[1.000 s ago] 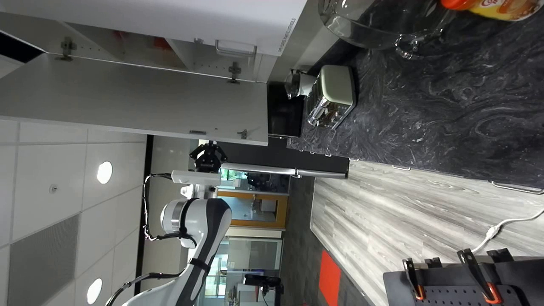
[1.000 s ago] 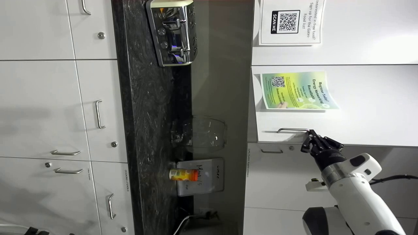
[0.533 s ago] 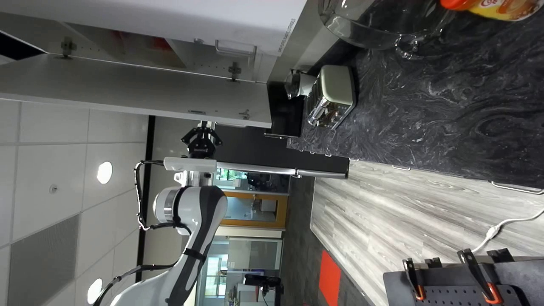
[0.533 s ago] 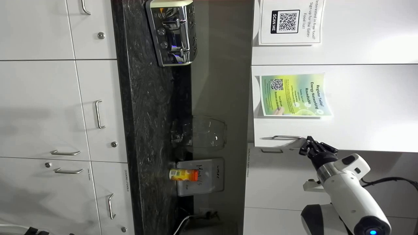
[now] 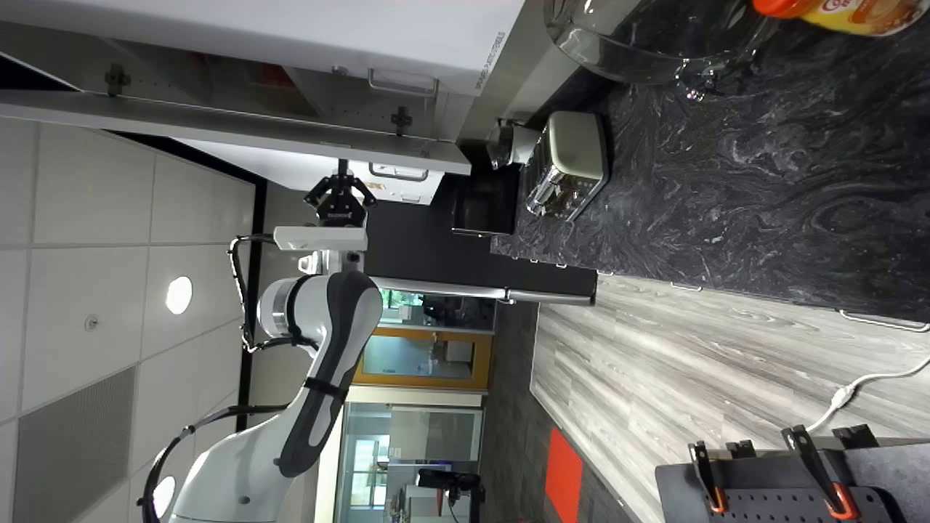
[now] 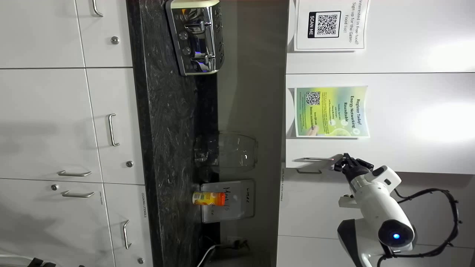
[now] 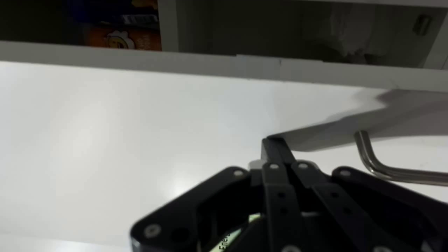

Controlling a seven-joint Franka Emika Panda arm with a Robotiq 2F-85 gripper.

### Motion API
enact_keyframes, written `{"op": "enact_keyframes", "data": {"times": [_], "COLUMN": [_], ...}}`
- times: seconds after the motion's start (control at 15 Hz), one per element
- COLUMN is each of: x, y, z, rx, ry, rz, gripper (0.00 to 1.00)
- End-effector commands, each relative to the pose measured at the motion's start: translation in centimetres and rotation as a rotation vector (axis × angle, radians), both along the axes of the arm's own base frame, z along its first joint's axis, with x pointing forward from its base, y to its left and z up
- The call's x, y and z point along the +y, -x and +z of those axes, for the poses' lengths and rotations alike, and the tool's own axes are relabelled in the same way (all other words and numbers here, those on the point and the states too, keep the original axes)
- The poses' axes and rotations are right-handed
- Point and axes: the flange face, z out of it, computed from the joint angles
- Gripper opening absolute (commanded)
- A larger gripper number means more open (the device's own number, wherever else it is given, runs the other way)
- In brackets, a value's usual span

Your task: Close the cupboard

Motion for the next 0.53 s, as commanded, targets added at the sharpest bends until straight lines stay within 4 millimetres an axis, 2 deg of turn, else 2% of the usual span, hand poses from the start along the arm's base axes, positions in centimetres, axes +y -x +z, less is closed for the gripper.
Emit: {"op": "enact_keyframes", "data": {"times": [0.0,0.47], "x": [-2.1,-7.8], "y": [-3.8,-7.9], "z": [0.7,0.6], "rx": [-0.035,-0.054], "ry": [-0.012,-0.109], "rz": [-0.007,-0.1], "gripper": [0.0,0.0]}}
